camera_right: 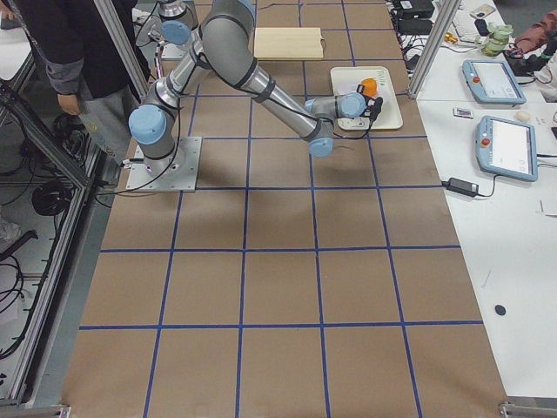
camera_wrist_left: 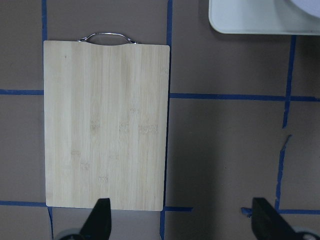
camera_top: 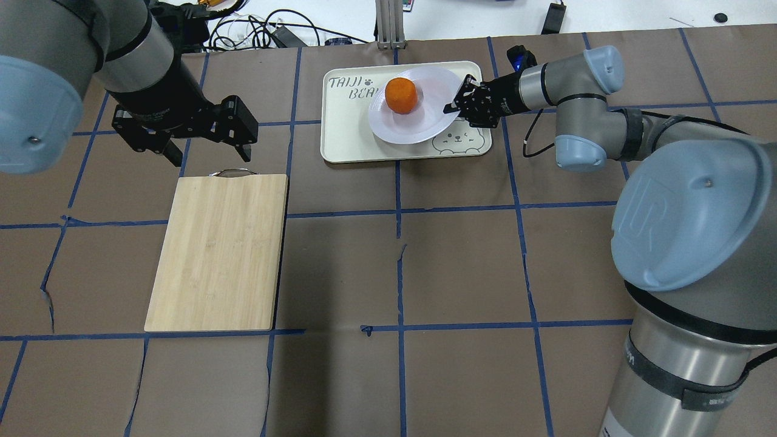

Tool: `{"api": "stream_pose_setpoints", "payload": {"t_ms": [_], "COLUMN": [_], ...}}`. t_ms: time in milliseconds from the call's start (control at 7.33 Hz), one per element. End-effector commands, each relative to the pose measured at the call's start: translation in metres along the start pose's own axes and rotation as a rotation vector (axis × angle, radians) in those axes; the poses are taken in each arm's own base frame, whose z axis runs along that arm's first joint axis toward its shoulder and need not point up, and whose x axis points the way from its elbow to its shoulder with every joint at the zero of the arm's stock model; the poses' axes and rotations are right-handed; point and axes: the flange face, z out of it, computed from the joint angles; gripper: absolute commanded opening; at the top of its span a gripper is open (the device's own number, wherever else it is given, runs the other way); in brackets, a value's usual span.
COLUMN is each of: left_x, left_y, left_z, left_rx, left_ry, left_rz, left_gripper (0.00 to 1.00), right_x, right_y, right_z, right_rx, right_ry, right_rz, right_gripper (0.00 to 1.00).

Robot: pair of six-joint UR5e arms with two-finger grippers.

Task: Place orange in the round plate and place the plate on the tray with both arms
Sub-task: 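Lower the bowl onto the tray and open the right gripper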

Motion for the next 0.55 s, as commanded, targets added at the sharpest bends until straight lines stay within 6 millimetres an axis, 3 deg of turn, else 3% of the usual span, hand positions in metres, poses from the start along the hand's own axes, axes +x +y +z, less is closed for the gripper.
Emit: {"api": "stream_pose_setpoints", "payload": {"t_ms": [0, 136, 273, 409], "left_x": [0.0, -0.001, -0.001, -0.001], "left_y": [0.0, 0.0, 0.0, 0.0], "left_z": [0.0, -0.001, -0.002, -0.001], "left_rx": [0.0, 0.002, 0.003, 0.002], "left_ry": [0.0, 0.0, 0.0, 0.0], "left_rz": [0.0, -0.001, 0.0, 0.0], "left_gripper": [1.0, 1.0, 1.0, 1.0], "right_x": [0.002, 0.008, 0.014, 0.017], "right_y": [-0.001, -0.005, -0.011, -0.02], "right_z": [-0.002, -0.005, -0.012, -0.026], "right_rx": [0.018, 0.052, 0.073, 0.098], "right_ry": [0.034, 0.096, 0.12, 0.127], "right_rz": [0.002, -0.002, 0.002, -0.021], "right_gripper": [0.36, 0.69, 0.91, 0.98]}}
